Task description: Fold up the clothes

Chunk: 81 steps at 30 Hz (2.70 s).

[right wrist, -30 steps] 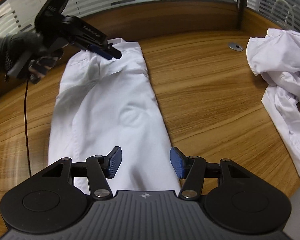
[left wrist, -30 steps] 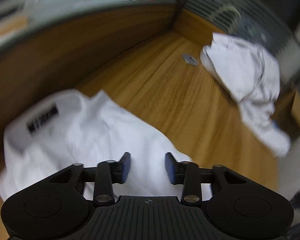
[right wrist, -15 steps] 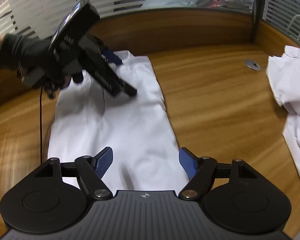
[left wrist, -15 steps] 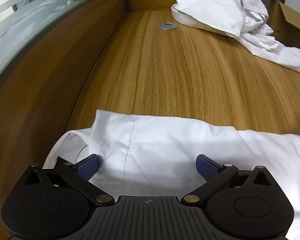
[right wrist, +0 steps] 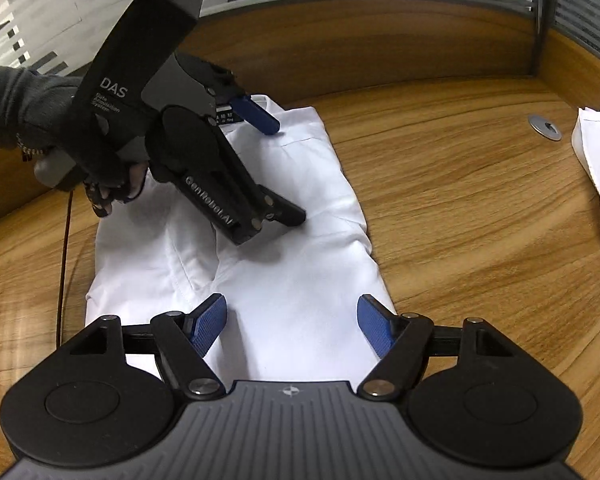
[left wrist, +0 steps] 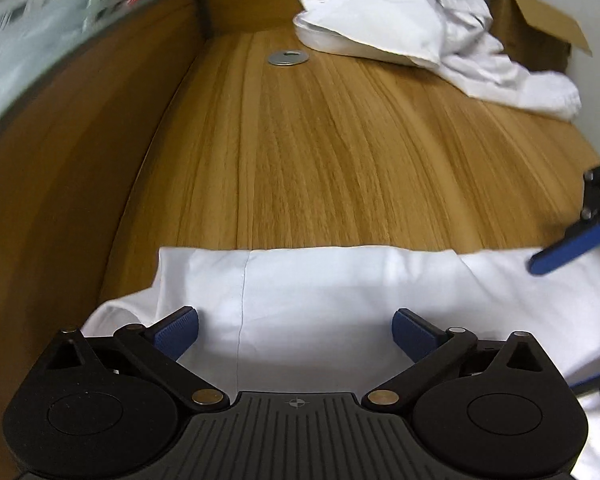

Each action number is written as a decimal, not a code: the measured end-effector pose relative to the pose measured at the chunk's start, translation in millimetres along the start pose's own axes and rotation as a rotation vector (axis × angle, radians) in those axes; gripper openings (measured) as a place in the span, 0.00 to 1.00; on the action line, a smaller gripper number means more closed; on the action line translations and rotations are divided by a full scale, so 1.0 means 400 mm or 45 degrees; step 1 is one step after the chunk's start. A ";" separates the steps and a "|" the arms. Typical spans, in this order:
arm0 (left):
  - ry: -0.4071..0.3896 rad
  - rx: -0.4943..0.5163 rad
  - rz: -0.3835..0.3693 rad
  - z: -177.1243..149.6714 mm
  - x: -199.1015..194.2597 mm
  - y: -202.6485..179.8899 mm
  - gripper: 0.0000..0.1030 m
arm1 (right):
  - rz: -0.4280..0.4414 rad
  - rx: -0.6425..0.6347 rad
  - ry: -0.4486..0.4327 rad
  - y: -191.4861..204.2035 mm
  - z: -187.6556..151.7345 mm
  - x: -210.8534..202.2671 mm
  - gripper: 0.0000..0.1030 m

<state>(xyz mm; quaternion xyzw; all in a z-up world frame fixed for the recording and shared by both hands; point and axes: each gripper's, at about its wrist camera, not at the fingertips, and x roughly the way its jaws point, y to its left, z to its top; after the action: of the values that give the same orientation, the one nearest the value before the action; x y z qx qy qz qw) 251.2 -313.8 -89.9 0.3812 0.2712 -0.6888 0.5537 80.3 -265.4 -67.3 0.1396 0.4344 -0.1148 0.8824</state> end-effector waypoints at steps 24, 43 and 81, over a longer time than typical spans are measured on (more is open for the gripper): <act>0.038 0.039 -0.076 -0.002 0.023 0.018 1.00 | -0.037 -0.032 -0.022 -0.006 -0.131 -0.014 0.73; 0.099 0.083 -0.128 0.012 0.027 0.033 1.00 | -0.100 -0.068 0.023 -0.037 -0.461 -0.235 0.84; 0.034 -0.431 -0.145 -0.105 -0.068 0.102 0.11 | -0.085 -0.043 0.068 0.018 -0.310 -0.137 0.74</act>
<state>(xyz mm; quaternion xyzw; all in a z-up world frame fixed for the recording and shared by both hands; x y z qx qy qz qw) 302.8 -274.8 -89.0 0.2757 0.4118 -0.6584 0.5665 -41.2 -211.3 -94.8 0.1134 0.4642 -0.1329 0.8683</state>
